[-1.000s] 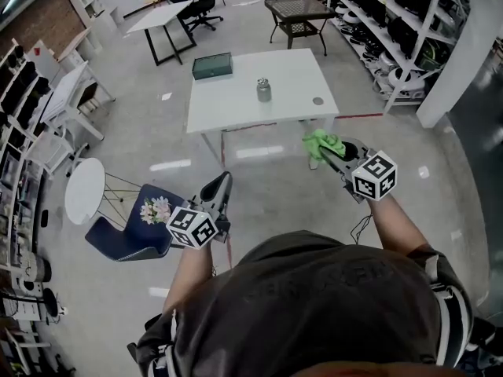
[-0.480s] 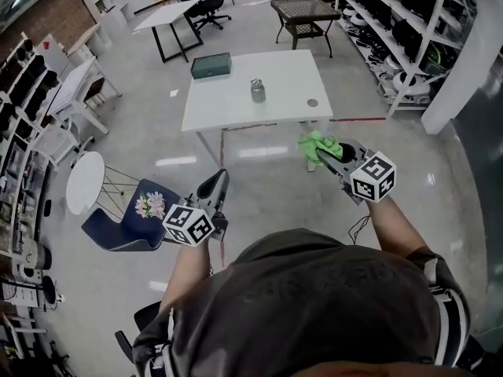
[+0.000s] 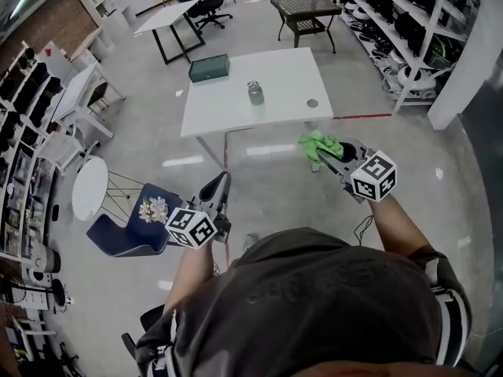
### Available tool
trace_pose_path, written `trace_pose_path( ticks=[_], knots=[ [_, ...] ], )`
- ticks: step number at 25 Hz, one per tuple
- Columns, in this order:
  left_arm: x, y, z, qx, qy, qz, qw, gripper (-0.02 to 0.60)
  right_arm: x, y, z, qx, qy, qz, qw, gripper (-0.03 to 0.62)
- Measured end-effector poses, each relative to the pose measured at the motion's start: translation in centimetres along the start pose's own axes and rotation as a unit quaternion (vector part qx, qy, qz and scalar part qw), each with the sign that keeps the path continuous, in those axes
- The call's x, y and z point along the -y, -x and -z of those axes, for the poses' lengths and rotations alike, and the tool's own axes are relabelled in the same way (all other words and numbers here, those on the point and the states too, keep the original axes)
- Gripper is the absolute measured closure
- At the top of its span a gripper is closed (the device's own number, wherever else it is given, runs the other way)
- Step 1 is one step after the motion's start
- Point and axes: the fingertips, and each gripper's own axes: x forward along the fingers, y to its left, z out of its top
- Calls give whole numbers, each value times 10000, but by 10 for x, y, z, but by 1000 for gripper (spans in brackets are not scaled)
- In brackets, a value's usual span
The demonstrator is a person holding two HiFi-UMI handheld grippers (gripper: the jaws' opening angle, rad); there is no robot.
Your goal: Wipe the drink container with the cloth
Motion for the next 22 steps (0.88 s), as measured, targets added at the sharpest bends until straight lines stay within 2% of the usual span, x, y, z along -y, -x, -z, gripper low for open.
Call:
trace_pose_path(
  ticks=[7, 12, 22],
  knots=[
    [-60, -32, 1, -13, 159, 307, 9994, 583, 20, -56, 1, -131, 55, 205, 9997, 513],
    [-141, -66, -13, 21, 155, 676, 9976, 583, 44, -127, -6, -199, 96, 520, 9984, 513],
    [-299, -141, -77, -312, -121, 1280, 9912, 583, 105, -278, -49, -295, -70, 1052, 9940, 513]
  ],
)
